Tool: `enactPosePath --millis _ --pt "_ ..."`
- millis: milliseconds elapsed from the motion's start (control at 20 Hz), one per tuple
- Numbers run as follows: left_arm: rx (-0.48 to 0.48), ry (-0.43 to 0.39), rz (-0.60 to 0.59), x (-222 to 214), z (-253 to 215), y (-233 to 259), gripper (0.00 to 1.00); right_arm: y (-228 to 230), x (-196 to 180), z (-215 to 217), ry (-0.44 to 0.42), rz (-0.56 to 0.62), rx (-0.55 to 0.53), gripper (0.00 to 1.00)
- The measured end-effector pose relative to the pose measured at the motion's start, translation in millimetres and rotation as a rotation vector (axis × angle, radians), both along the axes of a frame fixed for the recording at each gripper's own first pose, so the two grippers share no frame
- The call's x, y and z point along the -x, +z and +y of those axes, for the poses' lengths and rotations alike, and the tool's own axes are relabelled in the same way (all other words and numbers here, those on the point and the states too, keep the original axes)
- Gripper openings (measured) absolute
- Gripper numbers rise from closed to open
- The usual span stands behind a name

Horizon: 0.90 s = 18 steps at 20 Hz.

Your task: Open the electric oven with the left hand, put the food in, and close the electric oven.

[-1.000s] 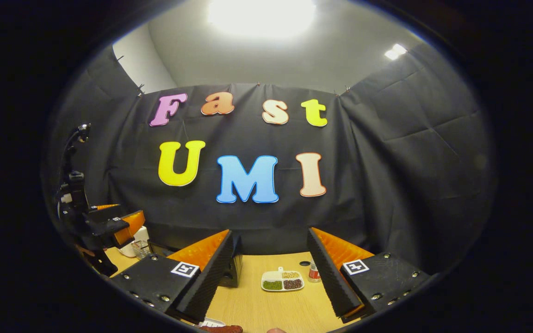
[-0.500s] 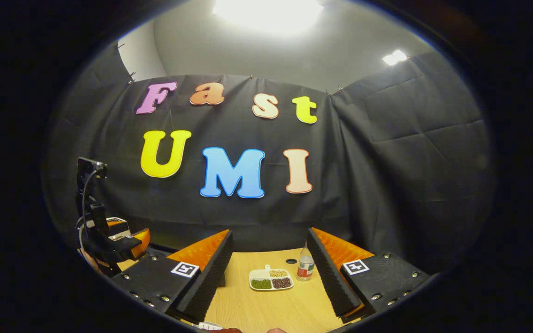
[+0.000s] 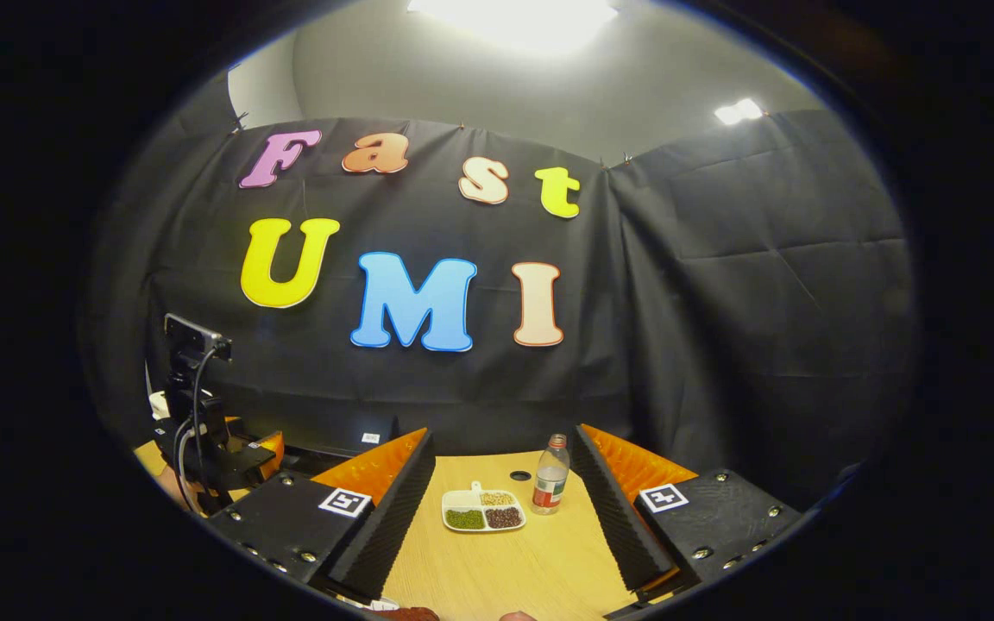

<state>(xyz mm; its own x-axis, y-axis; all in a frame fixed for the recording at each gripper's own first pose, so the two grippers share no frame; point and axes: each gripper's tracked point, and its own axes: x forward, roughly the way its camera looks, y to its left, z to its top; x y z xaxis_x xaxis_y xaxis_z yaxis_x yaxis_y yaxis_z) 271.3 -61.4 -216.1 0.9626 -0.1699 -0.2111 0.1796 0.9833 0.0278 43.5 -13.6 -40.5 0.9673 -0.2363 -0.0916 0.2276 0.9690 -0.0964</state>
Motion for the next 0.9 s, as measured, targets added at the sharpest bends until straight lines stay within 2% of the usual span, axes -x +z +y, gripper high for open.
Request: enactPosePath --millis 250,350,500,900 --pt "-0.011 0.01 0.031 -5 -7 -23 0.98 -7 4 -6 -0.002 0.032 0.005 0.97" --pt "0.001 0.026 0.015 -4 -7 -23 1.0 -6 4 -8 0.001 0.035 0.013 0.97" --pt "0.032 0.045 0.017 0 -5 -27 0.97 -4 5 -10 0.01 0.036 0.021 0.97" --pt "0.02 0.067 0.001 34 -3 -27 1.0 2 2 -11 0.064 0.023 0.016 0.97"
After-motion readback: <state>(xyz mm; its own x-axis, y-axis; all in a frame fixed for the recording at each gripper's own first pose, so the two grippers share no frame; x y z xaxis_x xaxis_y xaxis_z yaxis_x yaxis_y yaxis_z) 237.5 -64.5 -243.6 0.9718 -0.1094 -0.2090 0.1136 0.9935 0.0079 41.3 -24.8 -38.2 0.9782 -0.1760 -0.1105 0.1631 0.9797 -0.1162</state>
